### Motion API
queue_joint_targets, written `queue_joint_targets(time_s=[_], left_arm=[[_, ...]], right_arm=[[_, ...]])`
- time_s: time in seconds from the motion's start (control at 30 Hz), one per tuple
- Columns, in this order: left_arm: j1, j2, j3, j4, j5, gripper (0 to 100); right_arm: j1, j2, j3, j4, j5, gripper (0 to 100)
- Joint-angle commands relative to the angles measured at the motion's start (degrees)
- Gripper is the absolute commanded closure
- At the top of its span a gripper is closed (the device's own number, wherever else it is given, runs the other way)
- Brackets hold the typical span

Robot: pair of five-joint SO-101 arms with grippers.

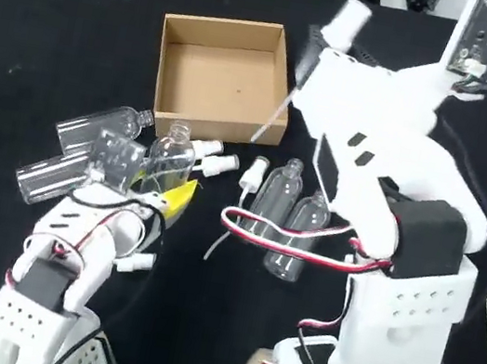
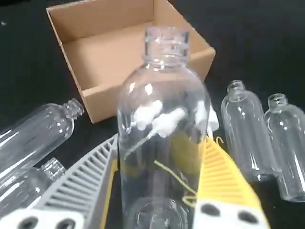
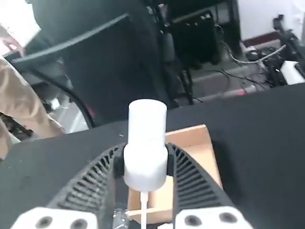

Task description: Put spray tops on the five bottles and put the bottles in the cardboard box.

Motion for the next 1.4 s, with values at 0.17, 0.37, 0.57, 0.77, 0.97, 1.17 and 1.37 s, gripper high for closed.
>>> queue_joint_targets(time_s=[0.17, 0.37, 0.57, 0.77, 0.97, 1.17, 1.37], left_arm=[[0.84, -14.07, 5.93, -1.58, 5.71, 79], [3.91, -13.45, 6.37, -5.63, 5.89, 79], [10.51, -13.36, 7.25, -9.76, 5.36, 79], [10.51, -13.45, 9.36, -9.76, 5.36, 79], [10.51, -13.45, 9.10, -9.85, 5.36, 79], [10.51, -13.45, 9.10, -11.78, 5.36, 79], [10.51, -13.45, 9.45, -12.66, 5.36, 79]], right_arm=[[-4.40, 3.47, -2.42, -4.66, 1.32, 95.3], [-6.15, 3.47, -2.07, -5.63, 4.04, 95.3], [-5.71, 3.47, -2.07, -8.35, 7.30, 95.4], [-7.56, 4.88, -2.24, -8.62, 7.56, 95.3], [-9.85, 8.66, -3.65, -8.62, 7.56, 95.5], [-10.46, 8.92, -3.56, -8.09, 7.56, 95.5], [-10.73, 8.48, -1.80, -8.18, 7.56, 95.5]])
